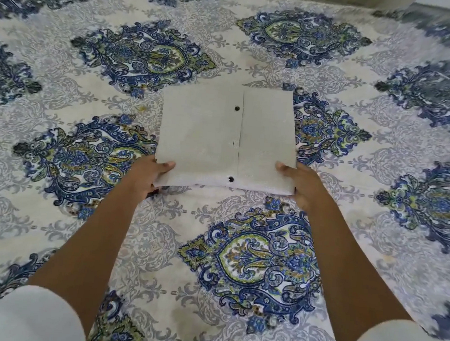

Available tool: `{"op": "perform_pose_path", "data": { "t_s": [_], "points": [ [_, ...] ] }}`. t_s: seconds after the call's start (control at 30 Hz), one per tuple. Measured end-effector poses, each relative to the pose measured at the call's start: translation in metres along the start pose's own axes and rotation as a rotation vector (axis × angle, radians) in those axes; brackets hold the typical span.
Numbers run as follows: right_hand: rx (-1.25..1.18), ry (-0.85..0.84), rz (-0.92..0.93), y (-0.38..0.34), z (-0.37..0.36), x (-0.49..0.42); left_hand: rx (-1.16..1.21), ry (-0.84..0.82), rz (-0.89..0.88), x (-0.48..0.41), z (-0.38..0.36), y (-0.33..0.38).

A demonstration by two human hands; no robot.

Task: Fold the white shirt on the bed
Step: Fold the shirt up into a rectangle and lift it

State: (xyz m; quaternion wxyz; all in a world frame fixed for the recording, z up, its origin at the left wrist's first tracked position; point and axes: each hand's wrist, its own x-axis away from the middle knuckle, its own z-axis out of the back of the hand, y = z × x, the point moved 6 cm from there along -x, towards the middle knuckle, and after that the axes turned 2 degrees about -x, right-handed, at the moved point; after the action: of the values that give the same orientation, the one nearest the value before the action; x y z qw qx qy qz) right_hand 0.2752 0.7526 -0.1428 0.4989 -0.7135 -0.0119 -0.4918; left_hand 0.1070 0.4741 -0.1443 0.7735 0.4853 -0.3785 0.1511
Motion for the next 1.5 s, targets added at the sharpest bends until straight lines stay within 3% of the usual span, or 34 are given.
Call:
{"op": "perform_pose_path", "data": {
  "t_s": [0.17,0.3,0.4,0.47,0.53,0.57,0.63,0.7,0.77,0.87,0.97,1.03,1.13,1.33,1.43,1.5],
  "points": [
    [-0.024,0.022,-0.048,0.029,0.017,0.032,0.112,-0.081,0.001,0.047,0.007,-0.027],
    [0.008,-0.101,-0.142,0.072,0.030,0.071,0.041,-0.156,0.104,0.088,0.015,-0.083],
    [0.097,-0.035,-0.164,0.093,0.033,0.088,-0.049,-0.068,0.138,0.102,0.018,-0.107],
    [0.391,0.174,-0.018,0.087,0.036,0.091,-0.320,0.201,0.015,0.101,0.022,-0.097],
    [0.808,0.416,0.298,0.066,0.024,0.095,-0.642,0.474,-0.268,0.108,0.010,-0.064],
    [0.980,0.442,0.465,0.058,0.006,0.098,-0.748,0.484,-0.442,0.109,-0.007,-0.047],
    [1.193,0.349,0.673,0.054,-0.035,0.094,-1.006,0.317,-0.708,0.102,-0.053,-0.028],
    [1.326,0.237,0.703,0.058,-0.059,0.075,-1.228,0.167,-0.867,0.083,-0.085,-0.030],
    [1.445,0.187,0.644,0.060,-0.063,0.049,-1.351,0.151,-0.905,0.058,-0.091,-0.033],
    [1.496,0.227,0.626,0.049,-0.050,0.020,-1.391,0.221,-0.871,0.033,-0.076,-0.032],
    [1.423,0.325,0.485,0.025,-0.036,0.002,-1.326,0.332,-0.803,0.027,-0.064,-0.021],
    [1.395,0.354,0.573,0.013,-0.045,0.003,-1.298,0.324,-0.849,0.031,-0.074,-0.011],
    [1.500,0.223,0.688,0.022,-0.067,0.006,-1.393,0.211,-0.969,0.029,-0.092,-0.010],
    [1.392,0.352,0.362,0.023,-0.020,0.002,-1.302,0.367,-0.692,0.023,-0.038,-0.019],
    [1.384,0.396,0.567,0.044,-0.041,0.048,-1.281,0.333,-0.838,0.061,-0.062,-0.036],
    [1.452,0.298,0.690,0.082,-0.058,0.079,-1.319,0.227,-0.977,0.087,-0.090,-0.065]
  ]
}}
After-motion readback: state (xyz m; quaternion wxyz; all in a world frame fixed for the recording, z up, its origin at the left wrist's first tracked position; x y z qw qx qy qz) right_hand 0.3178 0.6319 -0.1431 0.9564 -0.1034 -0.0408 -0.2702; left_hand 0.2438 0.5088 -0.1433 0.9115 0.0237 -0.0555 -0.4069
